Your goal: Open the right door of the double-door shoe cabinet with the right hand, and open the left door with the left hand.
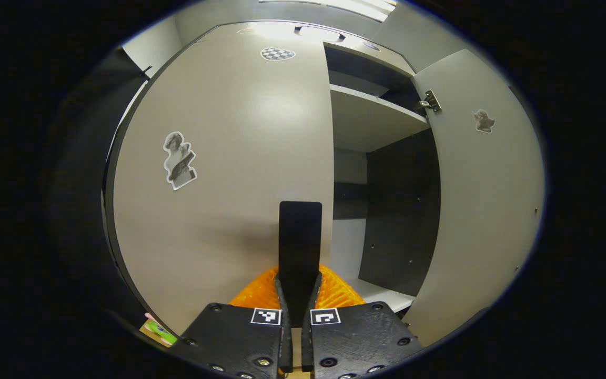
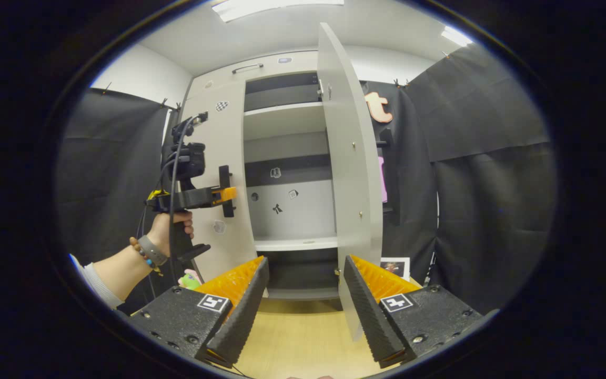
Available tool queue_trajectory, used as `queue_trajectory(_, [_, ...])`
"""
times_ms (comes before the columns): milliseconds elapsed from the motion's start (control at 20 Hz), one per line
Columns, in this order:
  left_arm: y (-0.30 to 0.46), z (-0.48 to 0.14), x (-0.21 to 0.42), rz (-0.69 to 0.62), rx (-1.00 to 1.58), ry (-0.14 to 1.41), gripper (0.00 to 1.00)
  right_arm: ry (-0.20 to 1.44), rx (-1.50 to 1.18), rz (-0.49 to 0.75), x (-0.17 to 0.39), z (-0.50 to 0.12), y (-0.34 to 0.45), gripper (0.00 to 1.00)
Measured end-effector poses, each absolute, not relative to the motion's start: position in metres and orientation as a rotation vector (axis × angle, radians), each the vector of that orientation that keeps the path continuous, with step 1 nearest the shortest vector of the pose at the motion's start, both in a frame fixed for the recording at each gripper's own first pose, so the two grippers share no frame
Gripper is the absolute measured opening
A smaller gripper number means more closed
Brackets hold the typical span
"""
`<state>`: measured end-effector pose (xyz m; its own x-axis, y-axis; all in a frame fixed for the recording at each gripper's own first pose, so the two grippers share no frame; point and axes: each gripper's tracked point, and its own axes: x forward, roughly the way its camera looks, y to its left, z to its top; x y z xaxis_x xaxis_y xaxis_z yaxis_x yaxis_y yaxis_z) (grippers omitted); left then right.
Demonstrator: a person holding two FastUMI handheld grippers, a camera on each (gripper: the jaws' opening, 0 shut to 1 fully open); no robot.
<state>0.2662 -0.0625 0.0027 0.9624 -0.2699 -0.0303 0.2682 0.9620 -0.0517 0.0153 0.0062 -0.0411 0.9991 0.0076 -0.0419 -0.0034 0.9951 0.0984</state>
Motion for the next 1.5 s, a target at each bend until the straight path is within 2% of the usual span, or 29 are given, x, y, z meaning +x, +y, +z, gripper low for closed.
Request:
queue_trajectory(400, [-0.032, 0.010, 0.205, -0.283, 0.010, 0.015, 0.06, 0.071, 0.114, -0.002, 0.004, -0.055, -0.001, 0.90])
queue_trajectory(750, [0.014, 0.010, 0.163, -0.223, 0.030, 0.008, 0.05, 0.069, 0.103, 0.024, 0.004, -0.051, 0.002, 0.90])
queue_trajectory(1200, [0.049, 0.014, 0.137, -0.179, 0.040, 0.007, 0.05, 0.066, 0.064, 0.061, 0.004, -0.051, 0.017, 0.90])
queue_trajectory(1500, [0.099, 0.017, 0.128, -0.069, 0.030, -0.010, 0.04, 0.071, 0.069, 0.056, 0.012, -0.056, 0.023, 0.90])
